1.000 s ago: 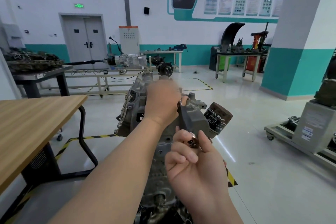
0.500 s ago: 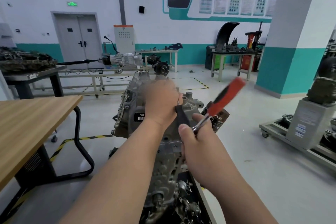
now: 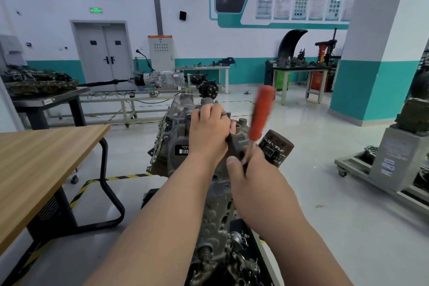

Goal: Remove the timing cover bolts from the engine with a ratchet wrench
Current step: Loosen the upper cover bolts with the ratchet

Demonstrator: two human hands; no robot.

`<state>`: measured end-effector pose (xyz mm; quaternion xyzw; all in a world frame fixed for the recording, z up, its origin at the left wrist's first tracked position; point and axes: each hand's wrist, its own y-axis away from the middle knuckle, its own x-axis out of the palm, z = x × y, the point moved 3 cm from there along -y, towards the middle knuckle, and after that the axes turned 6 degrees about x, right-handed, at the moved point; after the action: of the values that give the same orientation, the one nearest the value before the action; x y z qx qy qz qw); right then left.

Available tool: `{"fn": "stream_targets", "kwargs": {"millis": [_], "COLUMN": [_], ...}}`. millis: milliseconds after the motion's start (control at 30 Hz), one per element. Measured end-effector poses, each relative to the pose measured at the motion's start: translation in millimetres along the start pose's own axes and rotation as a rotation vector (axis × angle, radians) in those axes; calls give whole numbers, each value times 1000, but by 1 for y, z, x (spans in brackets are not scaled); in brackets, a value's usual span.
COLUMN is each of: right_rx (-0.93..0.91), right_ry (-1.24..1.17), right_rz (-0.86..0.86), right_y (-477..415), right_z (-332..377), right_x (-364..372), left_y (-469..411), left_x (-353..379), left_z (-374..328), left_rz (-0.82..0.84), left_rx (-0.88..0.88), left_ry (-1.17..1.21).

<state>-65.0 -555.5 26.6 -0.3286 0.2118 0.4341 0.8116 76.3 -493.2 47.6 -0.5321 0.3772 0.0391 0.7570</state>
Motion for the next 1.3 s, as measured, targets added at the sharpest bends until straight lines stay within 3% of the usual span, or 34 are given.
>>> {"fn": "stream_targets", "kwargs": {"millis": [167,433,600,733,1000,1133,1300], "right_rx": [291,656,773,787,770,743,621], "right_ry": [-882,-1899,-2384,-2411,-2236,-2016,-1513], "right_rz": [146,463,602,626,586,543,397], "right_y": [2,18,23,25,22,17,10], "right_z": [-3,9,9,10,8,3,-10], "right_x": [11,25,23,25,23,20,17], "left_y": [4,6,5,5,3,2,1], "left_x": [4,4,7,5,7,7,6], "left_z": [0,-2,-3,-3,-6,-8,-10], "left_rz": [23,-131,-14,0,24,34,48], "left_rx": [9,14,1,-6,-63,-73,-70], "left_ry": [37,71,19,21,-4,-27,-74]}}
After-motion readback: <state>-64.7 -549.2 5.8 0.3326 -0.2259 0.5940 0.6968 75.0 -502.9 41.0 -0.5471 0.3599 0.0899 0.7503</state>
